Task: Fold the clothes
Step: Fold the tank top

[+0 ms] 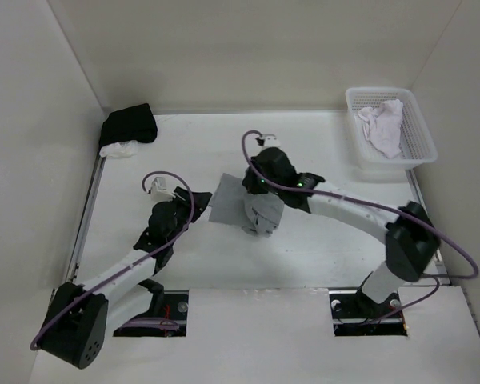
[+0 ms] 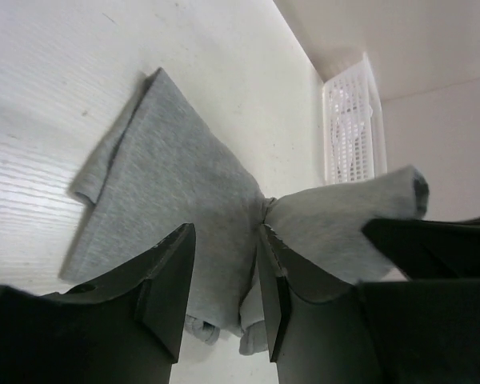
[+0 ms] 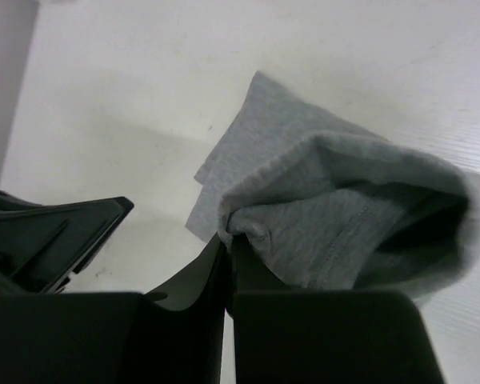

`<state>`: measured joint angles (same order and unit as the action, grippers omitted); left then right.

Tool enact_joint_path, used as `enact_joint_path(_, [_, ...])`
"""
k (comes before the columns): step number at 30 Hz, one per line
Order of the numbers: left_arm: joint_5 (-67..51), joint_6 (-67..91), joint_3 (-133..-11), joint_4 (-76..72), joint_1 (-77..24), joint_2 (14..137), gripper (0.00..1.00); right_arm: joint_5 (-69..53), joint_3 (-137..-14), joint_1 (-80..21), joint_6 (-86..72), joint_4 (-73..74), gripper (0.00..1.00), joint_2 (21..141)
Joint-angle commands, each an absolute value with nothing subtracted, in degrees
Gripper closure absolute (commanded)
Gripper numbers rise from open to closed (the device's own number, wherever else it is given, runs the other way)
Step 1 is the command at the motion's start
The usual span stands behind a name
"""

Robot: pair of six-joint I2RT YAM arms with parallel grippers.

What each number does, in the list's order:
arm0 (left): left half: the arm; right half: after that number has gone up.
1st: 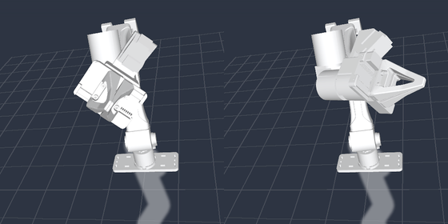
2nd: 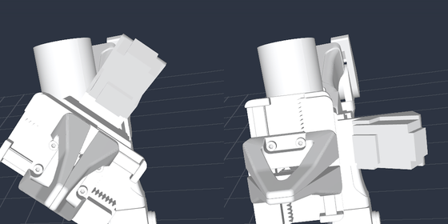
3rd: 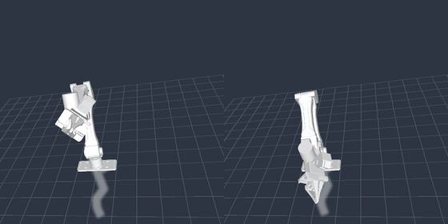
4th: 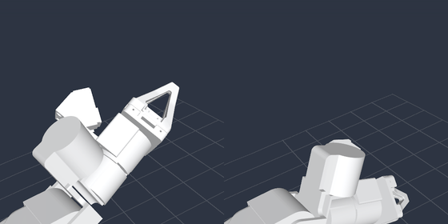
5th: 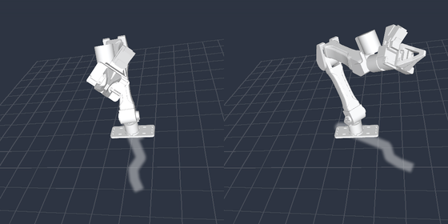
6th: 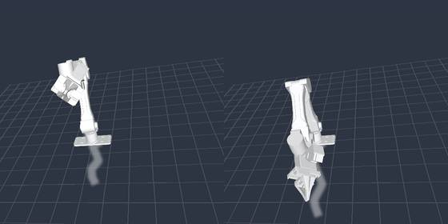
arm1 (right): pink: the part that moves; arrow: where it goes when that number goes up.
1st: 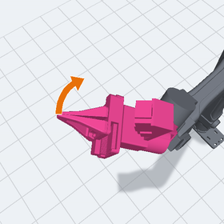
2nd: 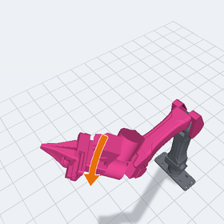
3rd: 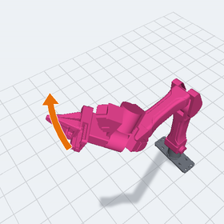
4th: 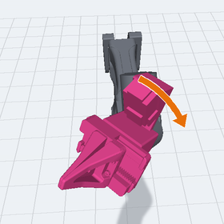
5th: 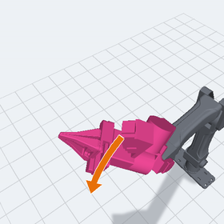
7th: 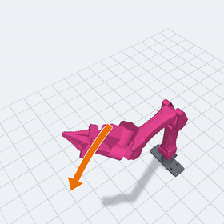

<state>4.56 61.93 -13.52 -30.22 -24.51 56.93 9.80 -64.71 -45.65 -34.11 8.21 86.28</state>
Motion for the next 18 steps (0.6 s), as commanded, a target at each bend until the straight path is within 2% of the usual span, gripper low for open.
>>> enact_joint_path(1, [2.3, 62.5, -11.7, -29.6, -21.6, 53.3, 0.65, 11.0, -75.1, -48.1, -30.9, 12.6, 0.95, 96.7])
enact_joint_path(4, [0.6, 62.6, -11.1, -28.1, -18.9, 50.2, 0.65, 10.8, -85.2, -49.9, -30.7, 15.2, 0.94, 107.0])
enact_joint_path(5, [0.1, 62.6, -11.0, -27.4, -18.0, 49.3, 0.64, 10.8, -88.4, -50.3, -31.3, 16.1, 0.91, 110.1])
enact_joint_path(7, [-0.6, 62.3, -10.8, -26.4, -16.7, 48.0, 0.64, 10.5, -92.5, -51.0, -33.0, 15.7, 0.80, 114.8])
enact_joint_path(10, [-0.7, 62.1, -10.6, -25.8, -15.4, 46.9, 0.64, 6.3, -94.9, -51.7, -36.3, 13.5, 0.70, 116.5])
enact_joint_path(13, [-0.7, 62.1, -11.5, -26.0, -15.4, 48.0, 0.64, 4.4, -90.3, -51.9, -37.2, 7.7, 0.49, 111.8])
enact_joint_path(16, [0.0, 61.5, -13.4, -26.8, -17.7, 50.4, 0.63, 4.6, -81.3, -51.5, -37.1, 2.4, 0.47, 104.4])
enact_joint_path(18, [0.8, 60.5, -15.3, -28.2, -20.5, 53.7, 0.63, 4.4, -73.9, -49.5, -36.1, -0.4, 0.60, 99.3])
